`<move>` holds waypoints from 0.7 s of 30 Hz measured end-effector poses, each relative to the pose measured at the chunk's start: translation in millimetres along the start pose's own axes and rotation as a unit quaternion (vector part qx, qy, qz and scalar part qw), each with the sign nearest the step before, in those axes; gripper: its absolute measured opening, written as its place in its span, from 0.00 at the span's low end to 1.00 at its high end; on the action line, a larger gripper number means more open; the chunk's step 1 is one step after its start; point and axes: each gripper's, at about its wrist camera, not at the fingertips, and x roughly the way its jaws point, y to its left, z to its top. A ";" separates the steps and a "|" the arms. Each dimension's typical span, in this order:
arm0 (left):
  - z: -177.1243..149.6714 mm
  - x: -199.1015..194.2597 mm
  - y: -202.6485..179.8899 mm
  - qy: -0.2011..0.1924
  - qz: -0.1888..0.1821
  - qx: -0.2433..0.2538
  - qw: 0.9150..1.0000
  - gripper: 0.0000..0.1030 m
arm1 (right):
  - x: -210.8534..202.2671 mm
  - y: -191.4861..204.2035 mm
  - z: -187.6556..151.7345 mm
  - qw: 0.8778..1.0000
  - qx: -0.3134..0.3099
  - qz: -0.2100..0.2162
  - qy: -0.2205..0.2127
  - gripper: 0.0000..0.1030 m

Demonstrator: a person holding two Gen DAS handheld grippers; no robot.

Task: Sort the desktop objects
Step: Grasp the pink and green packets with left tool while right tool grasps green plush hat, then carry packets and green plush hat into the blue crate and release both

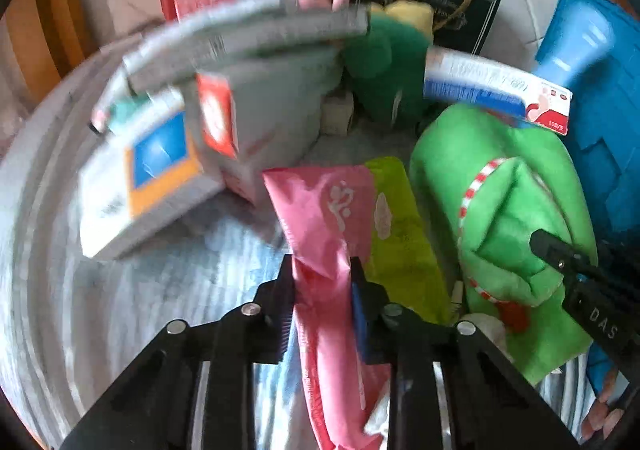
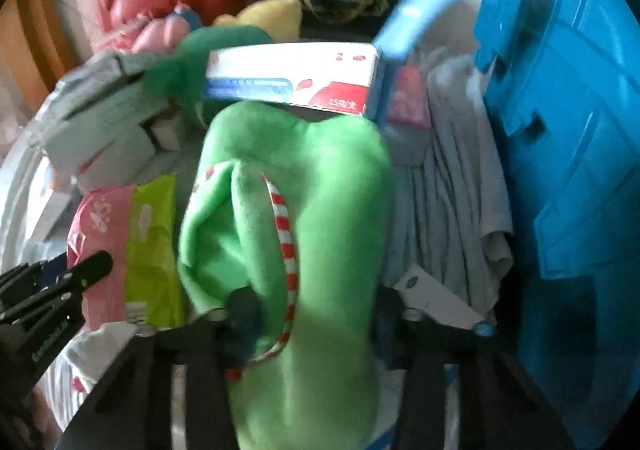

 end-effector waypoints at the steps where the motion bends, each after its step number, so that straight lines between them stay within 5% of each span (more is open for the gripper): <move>1: 2.4 -8.4 0.6 -0.007 0.006 0.003 1.000 0.20 | -7.8 0.9 1.2 1.000 -0.002 0.003 -0.010 0.29; 2: 2.7 -21.3 -1.1 -0.020 0.014 0.009 1.000 0.20 | -16.1 1.5 3.7 1.000 -0.005 0.006 -0.020 0.23; 12: 26.9 -119.0 11.0 -0.119 0.063 0.008 0.991 0.19 | -117.4 16.2 33.8 0.990 -0.030 0.049 -0.130 0.20; 21: 41.6 -217.3 -14.9 -0.214 0.052 0.002 0.975 0.20 | -228.9 -1.4 47.0 0.971 -0.021 0.051 -0.233 0.20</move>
